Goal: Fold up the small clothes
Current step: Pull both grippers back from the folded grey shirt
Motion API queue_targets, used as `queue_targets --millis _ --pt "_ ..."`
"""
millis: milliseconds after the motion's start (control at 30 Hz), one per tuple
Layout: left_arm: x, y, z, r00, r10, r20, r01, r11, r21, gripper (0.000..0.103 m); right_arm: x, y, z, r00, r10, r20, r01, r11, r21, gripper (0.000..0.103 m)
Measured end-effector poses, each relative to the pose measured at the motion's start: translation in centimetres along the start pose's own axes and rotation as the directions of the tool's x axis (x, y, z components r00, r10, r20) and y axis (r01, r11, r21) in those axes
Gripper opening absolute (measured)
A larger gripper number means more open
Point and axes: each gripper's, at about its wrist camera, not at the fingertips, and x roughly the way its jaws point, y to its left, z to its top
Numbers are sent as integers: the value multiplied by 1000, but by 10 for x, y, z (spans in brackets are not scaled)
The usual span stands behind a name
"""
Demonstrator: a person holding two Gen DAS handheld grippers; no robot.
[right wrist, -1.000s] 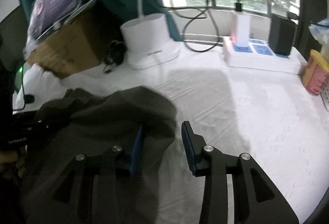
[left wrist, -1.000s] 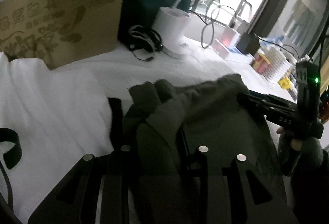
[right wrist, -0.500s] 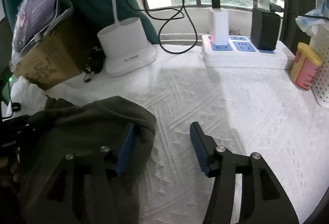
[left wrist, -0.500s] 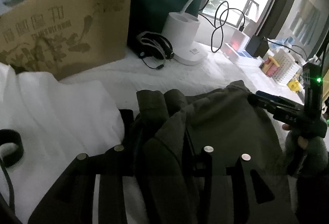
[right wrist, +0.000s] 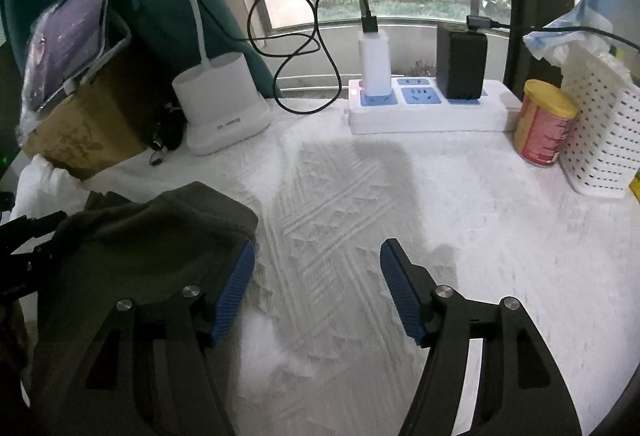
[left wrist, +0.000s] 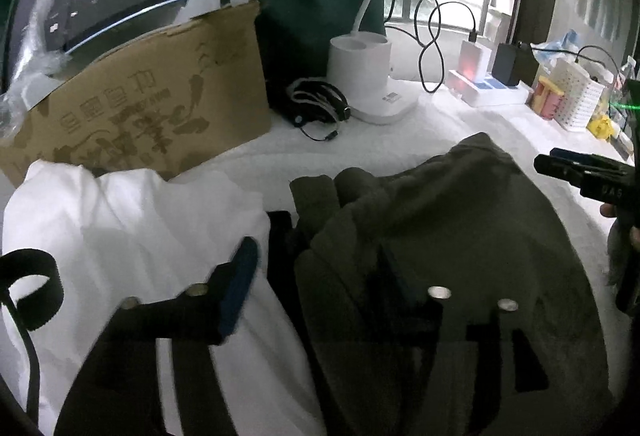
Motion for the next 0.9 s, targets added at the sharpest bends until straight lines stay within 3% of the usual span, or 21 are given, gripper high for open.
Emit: queue_targets --millis 200,533,900 --pt "-22 4 -10 1000 17 23 -16 999 -48 69 -15 11 -10 999 35 -8 -36 999 -23 69" --pt "-57 -15 -40 995 32 95 -29 999 -35 69 -43 25 -34 998 57 -16 -58 997 -51 69" --pt "-78 -30 -68 996 11 94 -4 997 -71 69 -73 38 -55 996 82 -25 -83 994 -73 69"
